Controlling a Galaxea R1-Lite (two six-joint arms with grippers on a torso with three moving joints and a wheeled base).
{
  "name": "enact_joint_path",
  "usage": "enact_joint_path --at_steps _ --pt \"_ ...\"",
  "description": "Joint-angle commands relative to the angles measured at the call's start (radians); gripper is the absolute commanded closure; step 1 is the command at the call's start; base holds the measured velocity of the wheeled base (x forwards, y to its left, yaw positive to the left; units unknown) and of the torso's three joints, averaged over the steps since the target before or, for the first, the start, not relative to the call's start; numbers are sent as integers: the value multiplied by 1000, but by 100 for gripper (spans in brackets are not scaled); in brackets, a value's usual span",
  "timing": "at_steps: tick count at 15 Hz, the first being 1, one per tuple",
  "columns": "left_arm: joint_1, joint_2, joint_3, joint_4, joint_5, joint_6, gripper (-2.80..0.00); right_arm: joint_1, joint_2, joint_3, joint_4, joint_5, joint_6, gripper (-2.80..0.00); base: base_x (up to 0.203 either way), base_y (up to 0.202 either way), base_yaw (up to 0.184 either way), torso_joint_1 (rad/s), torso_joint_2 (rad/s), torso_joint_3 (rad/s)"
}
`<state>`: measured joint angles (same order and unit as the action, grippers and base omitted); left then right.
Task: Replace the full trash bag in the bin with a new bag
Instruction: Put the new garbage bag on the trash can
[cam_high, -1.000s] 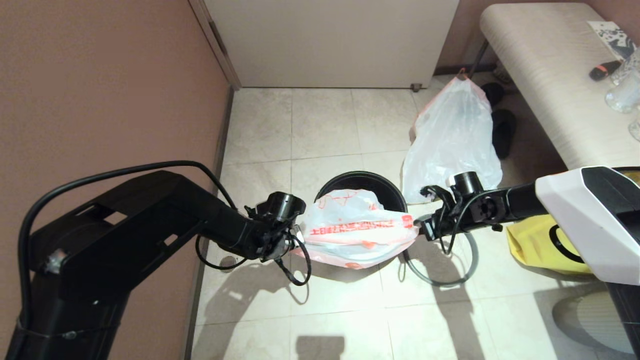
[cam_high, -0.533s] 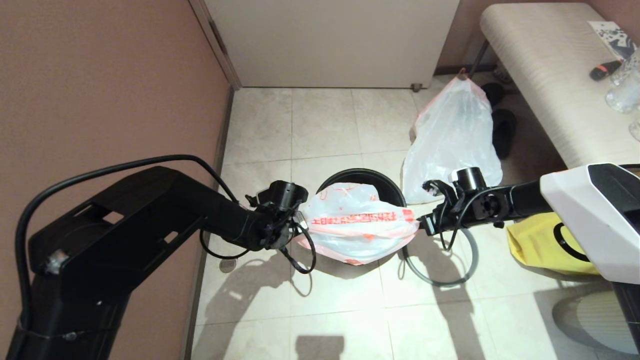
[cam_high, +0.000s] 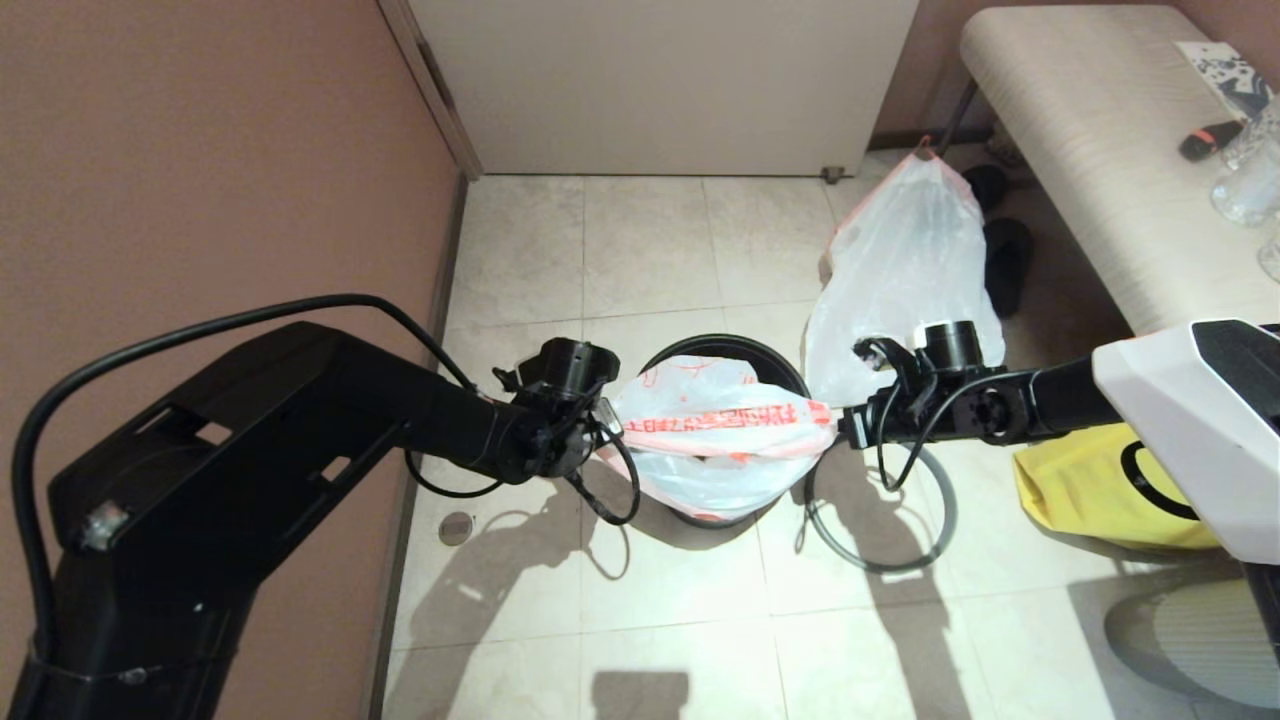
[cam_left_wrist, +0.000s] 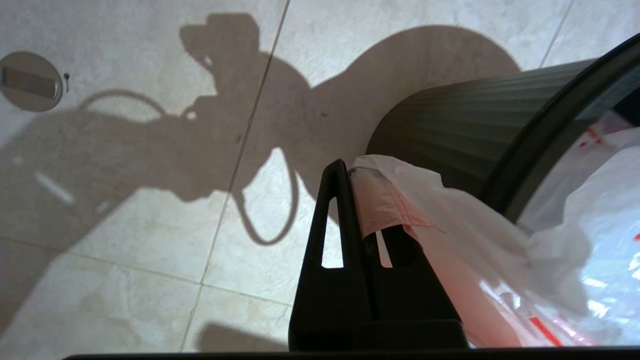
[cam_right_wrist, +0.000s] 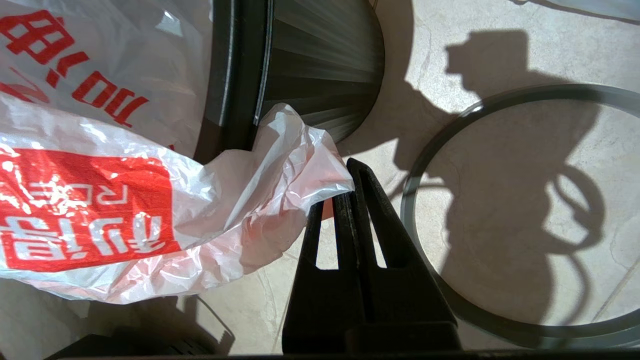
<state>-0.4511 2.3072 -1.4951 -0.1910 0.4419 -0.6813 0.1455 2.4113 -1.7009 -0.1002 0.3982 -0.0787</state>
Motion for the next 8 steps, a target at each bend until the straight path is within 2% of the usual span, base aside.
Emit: enact_joint_path --at_steps 1,8 --pt "-5 10 -27 -1 3 -3 0 0 -24 11 -6 34 18 0 0 0 0 0 0 0" --pt "-21 13 -51 -1 1 0 0 -4 -79 99 -107 115 23 0 0 0 0 0 0 0"
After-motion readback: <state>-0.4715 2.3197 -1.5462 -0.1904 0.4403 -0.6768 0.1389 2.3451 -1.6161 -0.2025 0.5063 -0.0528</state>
